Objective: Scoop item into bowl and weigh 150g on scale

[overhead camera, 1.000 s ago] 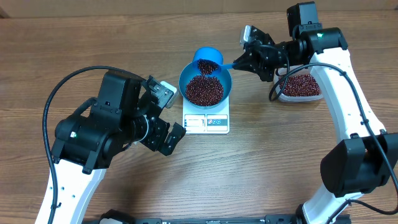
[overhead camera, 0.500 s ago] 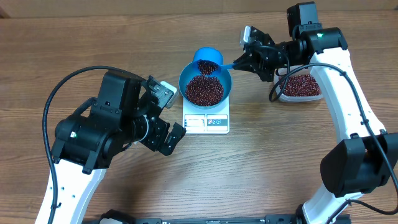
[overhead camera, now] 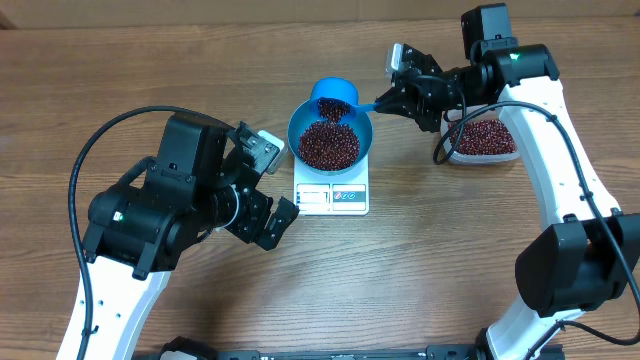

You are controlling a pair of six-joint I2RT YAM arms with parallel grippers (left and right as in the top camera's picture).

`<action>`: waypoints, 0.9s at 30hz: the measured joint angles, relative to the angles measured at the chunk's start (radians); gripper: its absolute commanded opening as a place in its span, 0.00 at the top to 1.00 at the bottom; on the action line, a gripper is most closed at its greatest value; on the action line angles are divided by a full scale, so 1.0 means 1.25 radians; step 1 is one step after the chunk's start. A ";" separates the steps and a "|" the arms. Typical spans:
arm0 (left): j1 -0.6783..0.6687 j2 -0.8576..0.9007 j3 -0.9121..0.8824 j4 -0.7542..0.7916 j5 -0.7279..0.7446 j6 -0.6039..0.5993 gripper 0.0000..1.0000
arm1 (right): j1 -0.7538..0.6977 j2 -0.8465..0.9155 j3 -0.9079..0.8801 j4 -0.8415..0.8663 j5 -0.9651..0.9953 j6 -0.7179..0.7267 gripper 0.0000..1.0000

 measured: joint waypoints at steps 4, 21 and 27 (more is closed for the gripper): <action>0.000 0.000 0.000 0.000 0.000 0.000 0.00 | 0.000 0.000 0.000 0.000 0.000 -0.002 0.96; 0.000 0.000 0.000 0.000 0.000 0.000 0.00 | 0.000 0.000 0.000 -0.012 0.000 -0.002 0.96; 0.000 0.000 0.000 0.000 0.000 0.000 0.00 | 0.000 0.000 0.000 -0.012 0.000 -0.002 0.96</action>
